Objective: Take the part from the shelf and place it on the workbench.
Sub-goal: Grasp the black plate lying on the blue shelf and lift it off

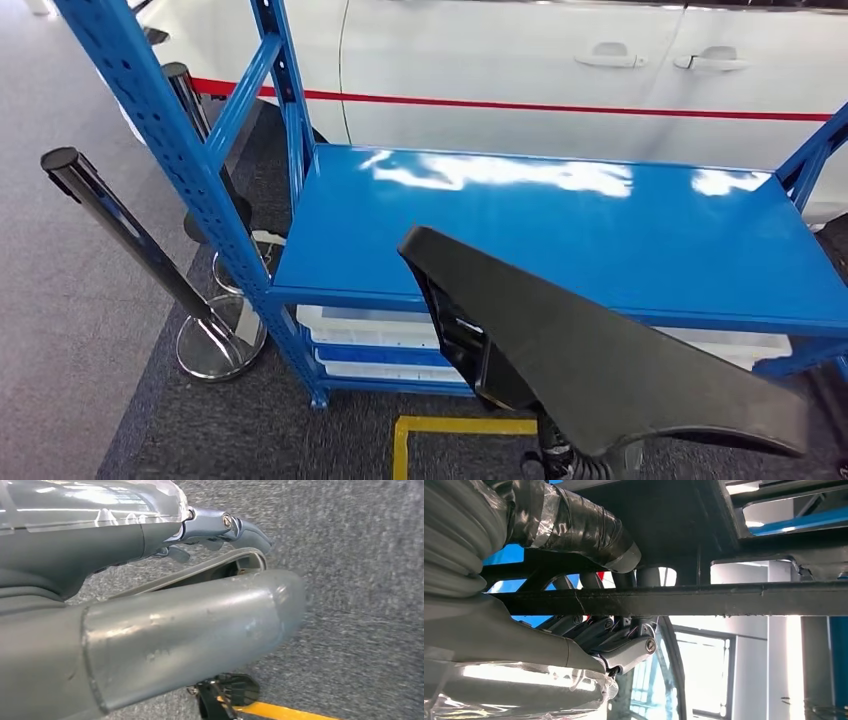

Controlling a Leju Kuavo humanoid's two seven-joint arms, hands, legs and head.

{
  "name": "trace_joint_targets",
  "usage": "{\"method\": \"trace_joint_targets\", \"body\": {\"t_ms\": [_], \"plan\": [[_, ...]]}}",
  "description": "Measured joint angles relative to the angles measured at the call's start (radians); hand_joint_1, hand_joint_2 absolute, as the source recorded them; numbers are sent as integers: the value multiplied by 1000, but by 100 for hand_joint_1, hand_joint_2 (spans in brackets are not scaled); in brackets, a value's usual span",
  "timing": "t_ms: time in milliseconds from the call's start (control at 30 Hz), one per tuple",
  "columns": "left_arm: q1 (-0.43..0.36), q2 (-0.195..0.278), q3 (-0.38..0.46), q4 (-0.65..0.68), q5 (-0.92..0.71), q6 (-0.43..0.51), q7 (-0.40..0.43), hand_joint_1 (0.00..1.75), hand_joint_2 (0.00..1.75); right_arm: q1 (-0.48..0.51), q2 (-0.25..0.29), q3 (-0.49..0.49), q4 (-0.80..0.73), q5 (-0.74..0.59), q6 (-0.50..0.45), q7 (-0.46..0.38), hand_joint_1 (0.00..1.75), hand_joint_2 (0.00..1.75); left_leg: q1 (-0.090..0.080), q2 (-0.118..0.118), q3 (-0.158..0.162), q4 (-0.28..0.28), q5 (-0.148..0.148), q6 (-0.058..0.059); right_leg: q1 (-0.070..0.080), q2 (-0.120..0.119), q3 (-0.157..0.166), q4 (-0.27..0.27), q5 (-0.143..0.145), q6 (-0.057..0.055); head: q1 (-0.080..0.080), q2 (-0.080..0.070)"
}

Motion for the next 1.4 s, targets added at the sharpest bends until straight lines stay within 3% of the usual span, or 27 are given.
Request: {"method": "trace_joint_targets", "body": {"t_ms": [33, 67, 100, 167, 233, 300, 367, 400, 467, 533, 567, 600, 633, 700, 767, 800, 867, 933, 1000, 1067, 1100, 1133, 1200, 1267, 1300, 1367, 1400], "plan": [[0, 0, 0, 0, -1, 0, 0, 0, 0, 4, 0, 0, 0, 0, -4, -4, 175, 175, -1, 1, -13, 2, 9, 0, -1, 0, -9, 57, -34, 3, 0, 0], [0, -1, 0, 0, -2, 0, 0, 0, 0, 10, 0, 0, 0, -1, -8, -9, 175, 175, -1, 2, -26, 4, 18, 0, -2, 0, -4, 92, -47, 5, 0, 0], [0, -1, 0, 0, -3, 1, 0, 0, 0, 15, 0, 0, 0, -3, -11, -14, 175, 175, -2, 3, -38, 5, 25, -1, -2, 0, 16, 95, -40, 4, 0, 0], [0, -2, 0, 0, -6, 2, 0, 0, 0, 26, 0, 0, -1, -14, -11, -23, 175, 175, -3, 3, -57, 8, 40, -5, 0, 0, 110, -4, 3, -6, 0, 0], [0, -5, 0, 0, -10, 3, 0, 0, 0, 35, 0, 0, -4, -33, -6, -32, 175, 175, -5, 3, -66, 7, 53, -12, 7, -1, 212, -146, 17, -21, -1, 0], [-1, -7, 2, 0, -12, 4, 2, 0, 0, 48, 0, -2, -5, -57, 8, -42, 175, 175, -3, 4, -67, 3, 68, -25, 15, -2, 248, -210, 14, -34, 0, 0], [-2, -7, 4, 0, -14, 5, 3, 0, 0, 64, 2, -8, -5, -84, 32, -53, 175, 175, -1, 5, -66, -2, 78, -38, 15, -3, 240, -221, 32, -47, 0, 0], [-2, -7, 5, 0, -16, 5, 3, 0, 0, 71, 5, -12, -5, -97, 49, -58, 175, 175, -1, 5, -71, 7, 64, -43, 13, -2, 234, -229, 43, -55, 0, 0], [-2, -7, 5, 0, -18, 6, 5, 0, 0, 86, 15, -23, -5, -119, 87, -67, 175, 175, -1, 4, -95, 78, -13, -48, 8, 2, 215, -238, 66, -67, -1, 0], [-2, -6, 6, 0, -19, 6, 6, 0, 0, 101, 26, -36, -5, -132, 123, -70, 175, 175, -1, 3, -126, 202, -99, -51, 10, 12, 187, -234, 83, -71, -2, 0], [-2, -5, 7, 0, -19, 7, 6, 0, 0, 108, 32, -43, -5, -135, 139, -70, 175, 175, -1, 3, -132, 252, -111, -52, 10, 18, 173, -230, 92, -70, -2, 0], [-3, -5, 9, 0, -19, 7, 6, 0, 0, 114, 37, -50, -5, -137, 152, -70, 175, 175, -1, 2, -127, 277, -103, -52, 11, 24, 159, -225, 99, -68, -2, 0], [-3, -5, 10, 0, -19, 7, 6, 0, 0, 119, 42, -56, -5, -138, 161, -70, 175, 175, -1, 1, -104, 265, -78, -51, 10, 32, 146, -219, 106, -66, -2, 0], [-3, -4, 12, 0, -19, 6, 6, 0, 0, 124, 49, -64, -5, -138, 168, -70, 175, 175, -1, -24, -12, 142, -40, -45, 9, 49, 121, -202, 116, -58, -2, 0], [-2, -3, 15, 0, -19, 6, 6, 0, 0, 126, 55, -70, -5, -138, 169, -70, 175, 175, -1, -60, 70, 15, -47, -39, 10, 67, 101, -181, 124, -49, -1, 0], [-2, -3, 16, -1, -19, 6, 6, 0, 0, 128, 57, -73, -5, -138, 170, -71, 175, 175, -3, -68, 85, -12, -59, -36, 12, 76, 94, -174, 128, -43, -1, 0], [-3, -4, 19, -1, -19, 6, 6, 0, 0, 134, 61, -78, -5, -133, 176, -71, 175, 175, -3, -50, 84, -19, -59, -27, 12, 93, 87, -169, 136, -32, -1, 0], [-4, -6, 22, -2, -19, 8, 8, 0, 0, 146, 66, -84, -5, -122, 193, -71, 175, 175, 1, -24, 78, -22, -50, -12, 12, 71, 71, -138, 113, -22, 0, 0], [-2, -7, 23, -3, -19, 12, 12, 0, 0, 156, 70, -89, -5, -111, 216, -71, 175, 175, 1, 2, 68, -23, -42, -3, 9, 27, 27, -35, 42, -11, 1, 0], [3, -7, 26, -3, -19, 16, 16, 0, 0, 168, 74, -93, -5, -105, 237, -71, 175, 175, -1, 31, 59, -21, -39, -2, 3, 9, -15, 82, -17, -2, 1, 0], [4, -7, 27, -3, -18, 18, 17, 0, 0, 176, 76, -97, -5, -104, 247, -71, 175, 175, -1, 45, 57, -21, -37, -3, 1, 5, -16, 102, -21, 0, 1, 0], [4, -8, 29, -3, -18, 19, 17, 0, 0, 184, 79, -100, -5, -104, 255, -71, 175, 175, -1, 57, 56, -20, -37, -4, 0, 1, 4, 82, -5, 0, 1, 0], [3, -10, 31, -3, -17, 20, 18, 0, 0, 199, 87, -110, -5, -109, 275, -71, 175, 175, -3, 79, 59, -20, -38, -7, 4, -27, 89, -49, 50, -11, 1, 0], [2, -13, 34, -3, -17, 20, 18, 0, 0, 210, 97, -120, -5, -116, 302, -71, 175, 175, -6, 99, 64, -19, -40, -14, 16, -66, 151, -159, 78, -29, 1, 0], [1, -14, 36, -3, -17, 21, 18, 0, 0, 215, 103, -127, -5, -118, 317, -71, 175, 175, -8, 109, 65, -19, -40, -18, 22, -75, 157, -177, 77, -37, 1, 0], [-3, -16, 40, -3, -17, 22, 18, 0, 0, 227, 120, -146, -6, -115, 348, -71, 175, 175, -9, 127, 69, -21, -41, -30, 24, -58, 153, -184, 80, -50, 1, 0], [-6, -17, 42, -3, -18, 22, 18, 0, 0, 233, 130, -155, -6, -110, 360, -71, 175, 175, -8, 117, 70, -18, -45, -35, 22, -48, 154, -191, 84, -55, 1, 0]]}}
